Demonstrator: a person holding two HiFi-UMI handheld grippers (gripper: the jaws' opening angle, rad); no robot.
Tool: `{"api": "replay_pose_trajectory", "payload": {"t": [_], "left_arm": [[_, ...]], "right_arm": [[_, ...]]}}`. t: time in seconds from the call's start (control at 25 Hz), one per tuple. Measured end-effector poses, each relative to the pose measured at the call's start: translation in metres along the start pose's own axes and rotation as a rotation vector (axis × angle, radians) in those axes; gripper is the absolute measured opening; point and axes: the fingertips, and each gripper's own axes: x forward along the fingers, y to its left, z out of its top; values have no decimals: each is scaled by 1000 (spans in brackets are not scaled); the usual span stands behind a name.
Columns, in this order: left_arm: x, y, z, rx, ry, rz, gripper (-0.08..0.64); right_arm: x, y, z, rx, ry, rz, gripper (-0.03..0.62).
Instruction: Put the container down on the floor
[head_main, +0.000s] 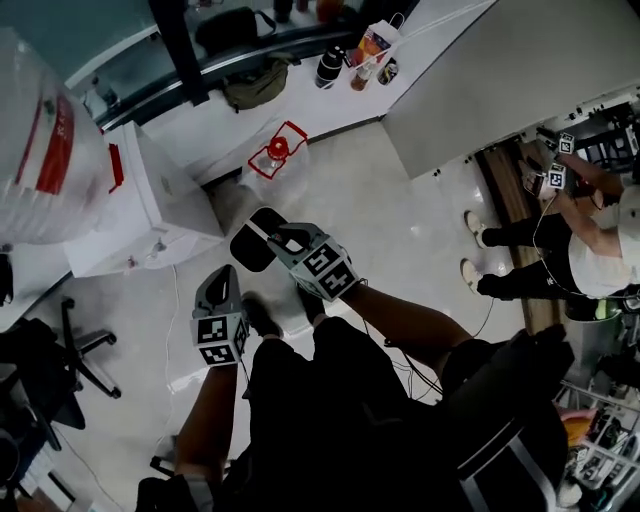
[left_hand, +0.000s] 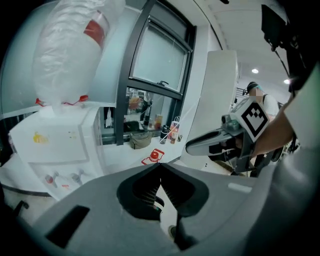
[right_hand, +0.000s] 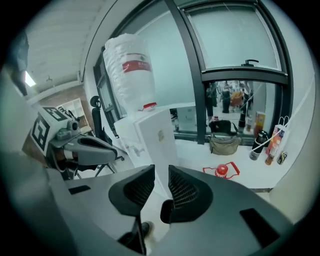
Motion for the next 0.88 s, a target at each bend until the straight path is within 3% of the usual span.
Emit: {"api": "replay_pose_trajectory", "payload": {"t": [0.28, 0.68, 0.88], "left_arm": [[-32, -11, 26, -10, -46, 11, 12], [-67, -9, 83, 1, -146, 46, 12], [-83, -20, 108, -2, -202, 40, 11]], "right_arm": [[-42, 21, 40, 18, -75, 35, 48], [-91, 27, 112, 3, -205, 22, 29], [-108, 23, 124, 4, -246, 5, 17]]}}
